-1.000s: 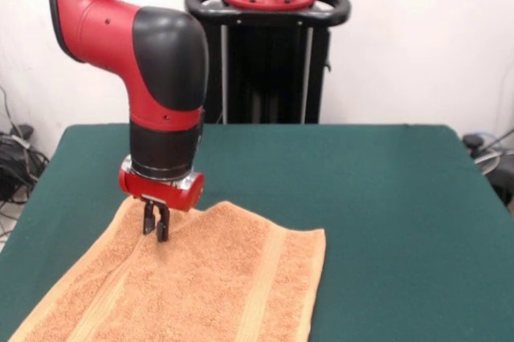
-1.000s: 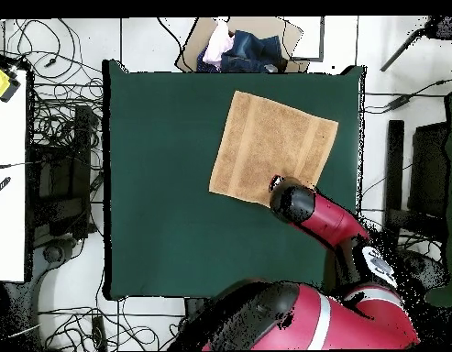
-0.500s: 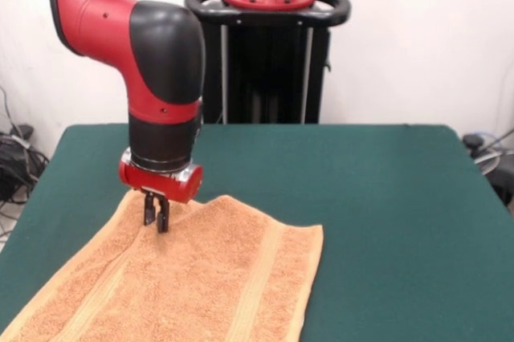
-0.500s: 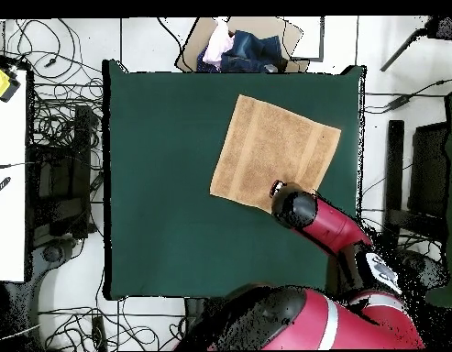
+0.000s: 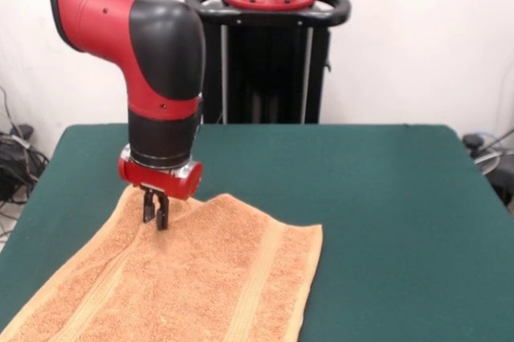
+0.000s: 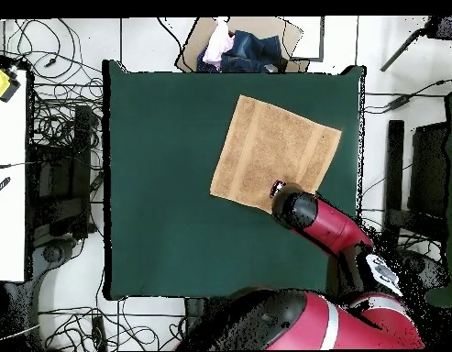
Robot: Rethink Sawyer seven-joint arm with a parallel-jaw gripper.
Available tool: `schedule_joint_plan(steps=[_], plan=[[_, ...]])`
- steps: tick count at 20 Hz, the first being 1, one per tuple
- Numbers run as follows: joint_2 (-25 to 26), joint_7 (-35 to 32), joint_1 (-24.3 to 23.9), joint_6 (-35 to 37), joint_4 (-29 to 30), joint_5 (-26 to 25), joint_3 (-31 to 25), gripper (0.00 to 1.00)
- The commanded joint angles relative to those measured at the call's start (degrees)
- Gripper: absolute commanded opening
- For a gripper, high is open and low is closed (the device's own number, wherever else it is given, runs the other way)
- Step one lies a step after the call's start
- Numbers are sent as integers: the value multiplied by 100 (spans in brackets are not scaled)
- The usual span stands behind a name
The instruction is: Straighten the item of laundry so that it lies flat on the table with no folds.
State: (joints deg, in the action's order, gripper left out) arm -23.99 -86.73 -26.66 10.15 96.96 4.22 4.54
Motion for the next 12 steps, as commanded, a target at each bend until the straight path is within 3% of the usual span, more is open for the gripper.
schedule_joint_plan(steps=[1,12], plan=[[-85,-1004,-27,-111,515,-177,43,0],[-463,-1081,-151,-355,1110,-275,206,0]])
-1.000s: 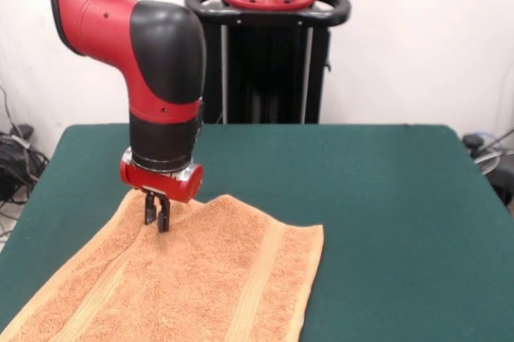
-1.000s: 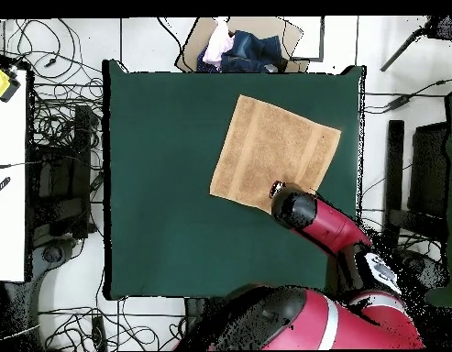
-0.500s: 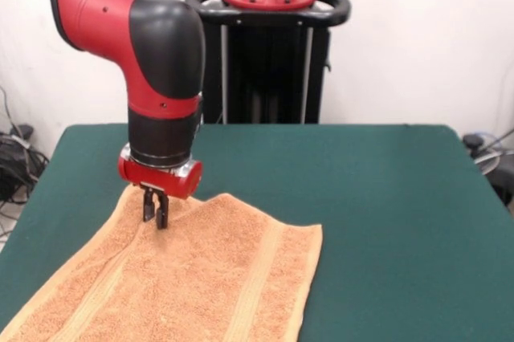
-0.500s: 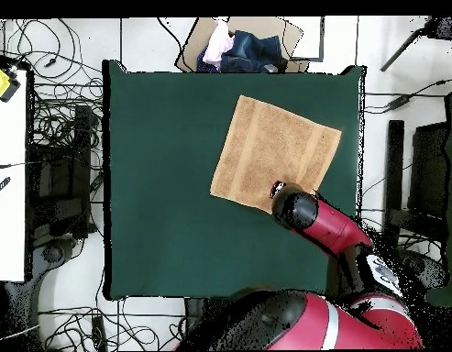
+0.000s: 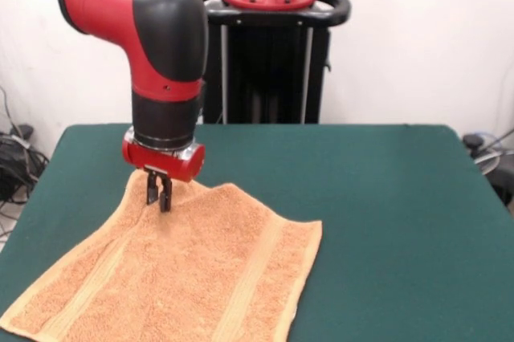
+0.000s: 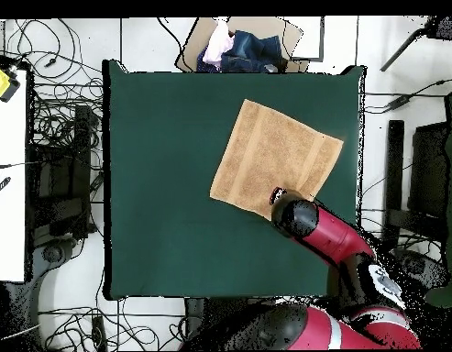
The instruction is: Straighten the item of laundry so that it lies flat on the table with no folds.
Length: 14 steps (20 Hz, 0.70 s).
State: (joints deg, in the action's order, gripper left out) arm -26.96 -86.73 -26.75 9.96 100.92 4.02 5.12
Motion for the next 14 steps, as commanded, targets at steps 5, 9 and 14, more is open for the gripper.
schedule_joint_plan(steps=[5,9,14], plan=[[-231,-1035,-132,-295,735,-266,203,0],[-271,-1018,-69,-212,713,-236,261,0],[-342,-1017,70,-79,662,-185,374,0]])
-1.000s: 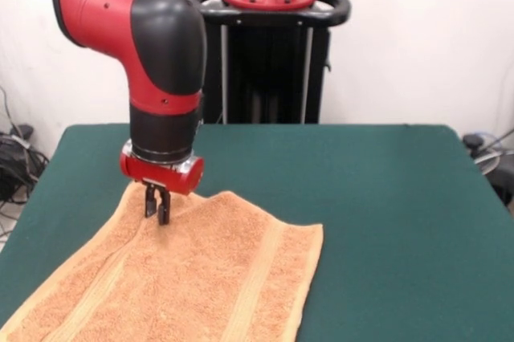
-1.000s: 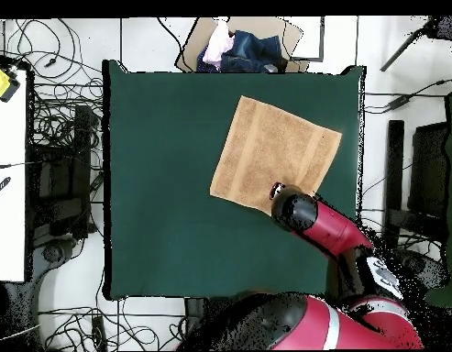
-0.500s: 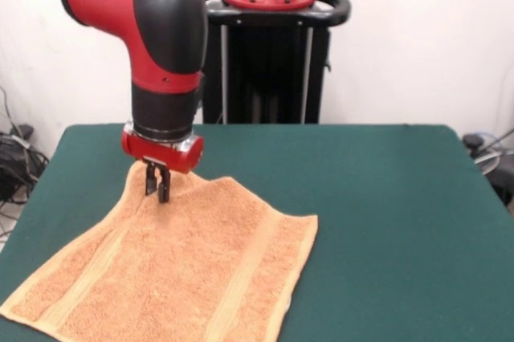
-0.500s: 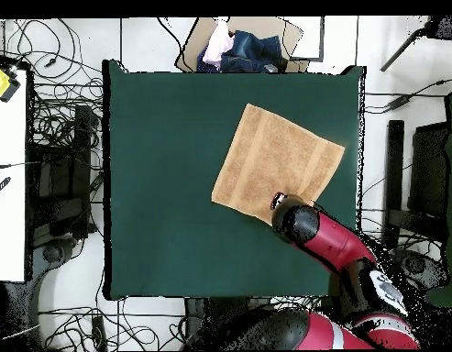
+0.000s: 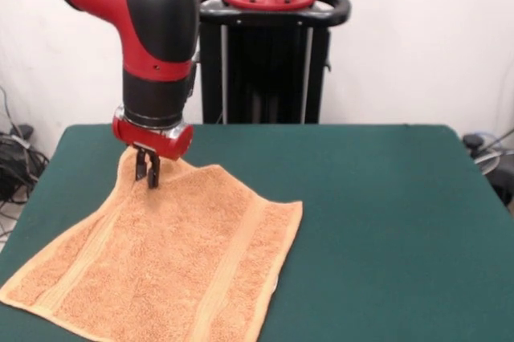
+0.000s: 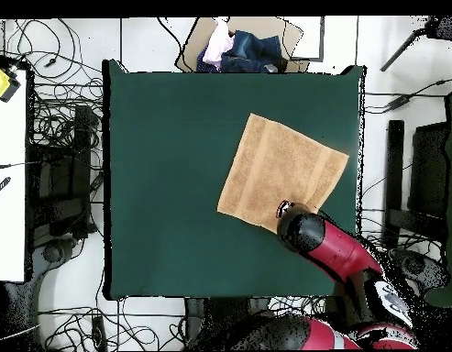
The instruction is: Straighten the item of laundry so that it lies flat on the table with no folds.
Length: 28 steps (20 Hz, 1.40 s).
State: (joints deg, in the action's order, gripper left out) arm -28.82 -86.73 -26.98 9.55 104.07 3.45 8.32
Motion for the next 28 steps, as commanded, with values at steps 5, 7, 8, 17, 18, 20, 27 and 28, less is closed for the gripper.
schedule_joint_plan(steps=[5,7,8,17,18,20,27,28], plan=[[-35,-1022,54,-163,277,-128,-13,0],[-2,-1024,-35,-339,294,-166,-118,0],[7,-897,-72,-403,256,-287,-174,0],[-106,-1160,-97,-464,383,-231,-251,100],[-120,-1154,-76,-402,366,-209,-237,100],[-128,-1158,-44,-393,345,-199,-210,100],[-73,-1165,16,-275,251,-134,-188,100],[-36,-1166,2,-287,232,-127,-211,100]])
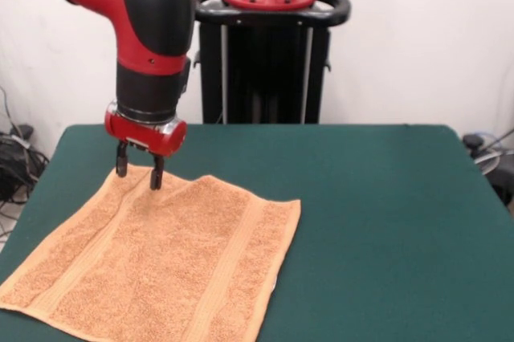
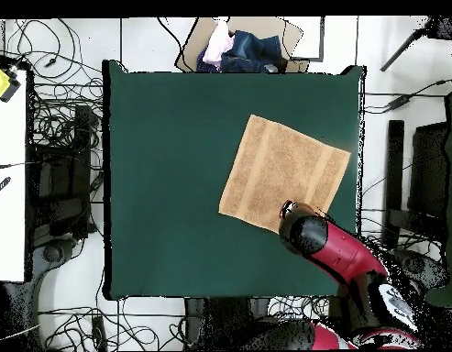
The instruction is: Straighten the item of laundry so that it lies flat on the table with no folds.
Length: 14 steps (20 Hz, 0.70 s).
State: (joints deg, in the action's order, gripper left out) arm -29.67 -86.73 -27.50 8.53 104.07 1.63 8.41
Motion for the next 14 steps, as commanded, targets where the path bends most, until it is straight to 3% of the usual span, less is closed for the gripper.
schedule_joint_plan(steps=[1,5,9,14], plan=[[115,-1179,41,-226,194,70,-250,100],[598,-1403,95,-735,-103,228,-397,100],[234,-1214,552,-352,-442,255,83,100],[314,-742,519,572,-1356,262,-87,100]])
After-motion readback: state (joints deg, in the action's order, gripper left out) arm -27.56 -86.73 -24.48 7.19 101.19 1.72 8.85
